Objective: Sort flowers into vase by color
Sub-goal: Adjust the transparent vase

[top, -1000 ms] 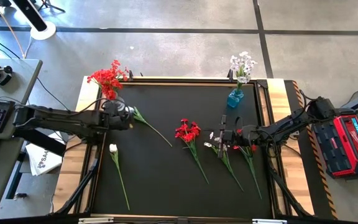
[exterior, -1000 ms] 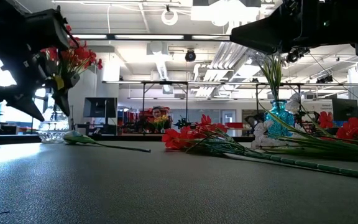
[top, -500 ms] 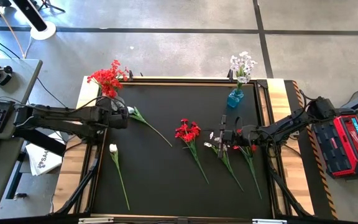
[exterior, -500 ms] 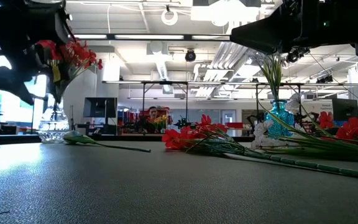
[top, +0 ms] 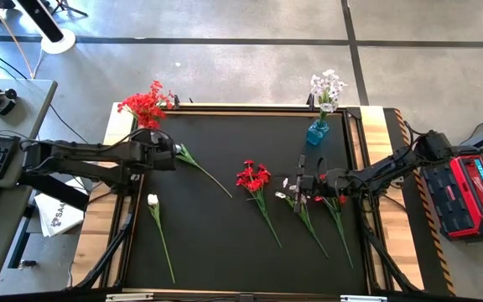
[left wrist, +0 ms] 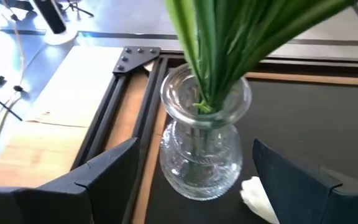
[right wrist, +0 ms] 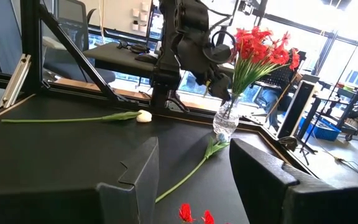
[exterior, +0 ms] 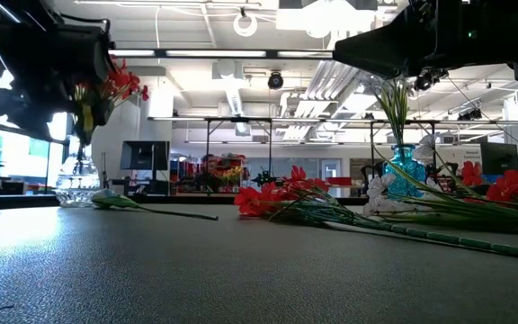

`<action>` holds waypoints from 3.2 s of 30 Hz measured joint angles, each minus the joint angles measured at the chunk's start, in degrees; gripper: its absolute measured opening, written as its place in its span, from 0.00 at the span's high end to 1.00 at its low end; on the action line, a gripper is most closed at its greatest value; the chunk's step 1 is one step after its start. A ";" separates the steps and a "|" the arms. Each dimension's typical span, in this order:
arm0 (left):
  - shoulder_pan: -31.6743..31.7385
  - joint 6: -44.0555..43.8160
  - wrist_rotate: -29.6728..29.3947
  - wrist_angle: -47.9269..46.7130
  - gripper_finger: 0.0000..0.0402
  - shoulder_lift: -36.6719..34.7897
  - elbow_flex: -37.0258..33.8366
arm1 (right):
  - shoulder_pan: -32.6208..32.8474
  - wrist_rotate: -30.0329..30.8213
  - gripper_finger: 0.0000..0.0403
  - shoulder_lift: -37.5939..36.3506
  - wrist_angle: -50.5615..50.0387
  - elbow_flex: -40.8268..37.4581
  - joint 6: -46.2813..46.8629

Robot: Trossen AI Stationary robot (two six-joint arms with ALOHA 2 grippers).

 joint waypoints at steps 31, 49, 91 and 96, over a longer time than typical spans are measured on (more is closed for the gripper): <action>2.02 8.45 -10.07 25.23 0.39 0.71 -13.75 | 0.00 -0.02 0.58 0.00 0.00 0.00 0.00; 0.98 11.91 -10.10 27.85 0.65 0.71 -13.75 | -0.02 -0.02 0.58 0.00 0.00 0.00 0.00; -6.10 48.87 18.18 53.52 0.81 -5.02 -12.99 | -0.02 -0.02 0.58 0.00 -2.52 0.00 0.59; -8.82 43.26 22.08 45.40 0.64 -7.69 -12.97 | -0.02 -0.02 0.58 0.01 -2.54 0.00 0.59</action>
